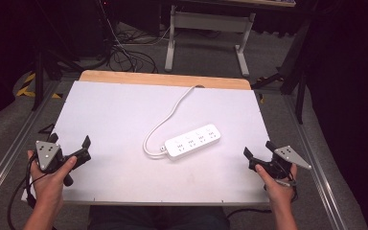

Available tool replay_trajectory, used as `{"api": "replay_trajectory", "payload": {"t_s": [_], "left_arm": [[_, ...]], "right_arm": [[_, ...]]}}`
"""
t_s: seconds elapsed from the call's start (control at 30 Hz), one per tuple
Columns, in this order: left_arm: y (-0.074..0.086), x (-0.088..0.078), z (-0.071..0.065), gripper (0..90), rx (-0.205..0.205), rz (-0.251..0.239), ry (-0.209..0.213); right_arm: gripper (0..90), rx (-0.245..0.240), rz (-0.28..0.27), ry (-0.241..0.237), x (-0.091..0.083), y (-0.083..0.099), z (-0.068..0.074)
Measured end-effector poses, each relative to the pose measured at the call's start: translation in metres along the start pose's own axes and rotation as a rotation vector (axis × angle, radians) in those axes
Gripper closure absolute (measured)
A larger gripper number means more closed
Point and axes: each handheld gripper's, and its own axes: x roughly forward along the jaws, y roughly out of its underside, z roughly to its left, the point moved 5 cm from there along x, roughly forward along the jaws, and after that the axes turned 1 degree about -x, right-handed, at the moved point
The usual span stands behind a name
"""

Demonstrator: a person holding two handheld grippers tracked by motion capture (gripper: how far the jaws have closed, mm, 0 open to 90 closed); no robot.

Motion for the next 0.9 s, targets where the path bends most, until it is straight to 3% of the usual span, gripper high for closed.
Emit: {"api": "replay_trajectory", "payload": {"t_s": [0.33, 0.53, 0.6, 0.67, 0.73, 0.77, 0.83, 0.87, 0.9], "left_arm": [[0.001, 0.0, 0.003, 0.6, -0.009, 0.003, 0.005], [0.0, 0.002, -0.002, 0.6, 0.006, -0.001, 0.019], [0.001, 0.002, -0.001, 0.6, 0.005, 0.001, 0.02], [0.001, 0.002, -0.001, 0.6, 0.005, 0.002, 0.02], [0.001, 0.003, -0.001, 0.7, 0.001, 0.001, 0.023], [0.0, 0.003, -0.002, 0.7, 0.0, -0.002, 0.025], [0.0, 0.003, -0.002, 0.8, -0.002, -0.005, 0.028], [0.0, 0.003, -0.003, 0.8, -0.002, -0.005, 0.031], [0.0, 0.003, -0.003, 0.8, 0.001, -0.004, 0.033]], "right_arm": [[5.9, 0.002, -0.005, 0.008, 0.001, -0.002, 0.0], [16.2, -0.008, -0.021, 0.012, -0.004, -0.003, -0.001], [25.0, -0.018, -0.03, 0.001, -0.006, -0.005, -0.001], [27.8, -0.024, -0.032, 0.0, -0.006, -0.005, -0.002], [39.0, -0.019, -0.037, -0.018, -0.007, -0.006, -0.001], [39.0, -0.019, -0.037, -0.018, -0.007, -0.006, -0.001], [50.4, -0.027, -0.037, -0.024, -0.008, -0.007, -0.001], [50.4, -0.027, -0.037, -0.024, -0.008, -0.007, -0.001], [60.0, -0.024, -0.038, -0.037, -0.009, -0.007, 0.0]]}}
